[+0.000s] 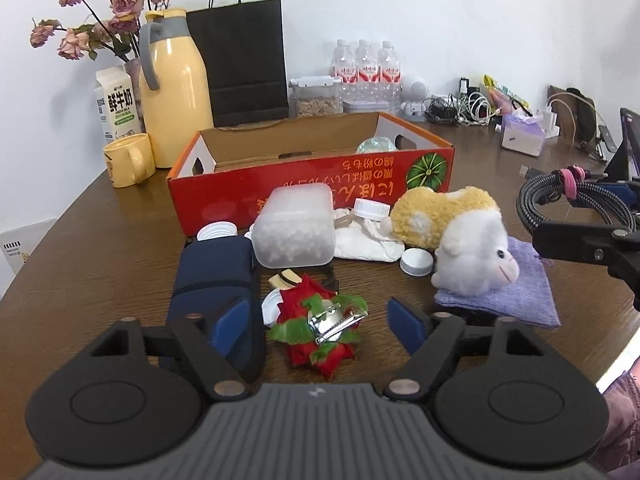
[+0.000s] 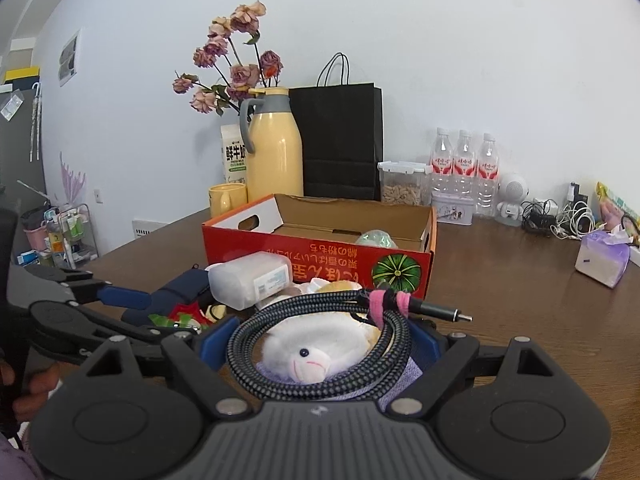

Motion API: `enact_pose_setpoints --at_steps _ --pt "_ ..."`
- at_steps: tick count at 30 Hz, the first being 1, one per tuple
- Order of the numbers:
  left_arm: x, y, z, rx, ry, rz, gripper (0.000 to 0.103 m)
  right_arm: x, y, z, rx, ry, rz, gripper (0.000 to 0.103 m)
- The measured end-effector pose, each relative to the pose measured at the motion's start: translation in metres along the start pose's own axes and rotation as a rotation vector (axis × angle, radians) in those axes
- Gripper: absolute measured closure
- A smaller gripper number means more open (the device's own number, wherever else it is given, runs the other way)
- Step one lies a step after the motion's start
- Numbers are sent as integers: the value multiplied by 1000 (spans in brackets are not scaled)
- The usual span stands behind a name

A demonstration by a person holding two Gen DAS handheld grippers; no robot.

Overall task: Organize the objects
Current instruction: 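Lift the cable with the right gripper while the left gripper grasps the red flower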

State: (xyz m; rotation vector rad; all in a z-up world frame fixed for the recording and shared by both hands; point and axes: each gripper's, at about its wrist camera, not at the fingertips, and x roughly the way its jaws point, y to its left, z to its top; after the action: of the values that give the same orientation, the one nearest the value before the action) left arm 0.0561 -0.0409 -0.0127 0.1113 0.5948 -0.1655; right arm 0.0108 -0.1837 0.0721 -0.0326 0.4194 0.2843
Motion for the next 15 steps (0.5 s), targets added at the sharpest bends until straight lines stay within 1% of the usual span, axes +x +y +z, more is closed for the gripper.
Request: enact_pose_setpoints --at_steps 2,3,4,5,6,8,15 --pt "8 0 0 2 21 -5 44 7 -1 1 1 8 6 16" --pt "11 1 -1 -1 37 -6 46 10 -2 1 0 12 10 16" --pt "15 2 -2 -11 58 -5 51 13 -2 1 -1 16 13 16" --pt "17 3 -3 -21 69 -8 60 16 -2 1 -2 21 16 16" --pt "19 5 -4 -34 78 -9 65 18 -2 1 -2 25 19 16" --pt "16 9 -6 -50 71 -13 67 23 -3 1 0 30 23 16" --pt "-5 16 3 -64 -10 -21 67 32 1 4 -9 32 34 16"
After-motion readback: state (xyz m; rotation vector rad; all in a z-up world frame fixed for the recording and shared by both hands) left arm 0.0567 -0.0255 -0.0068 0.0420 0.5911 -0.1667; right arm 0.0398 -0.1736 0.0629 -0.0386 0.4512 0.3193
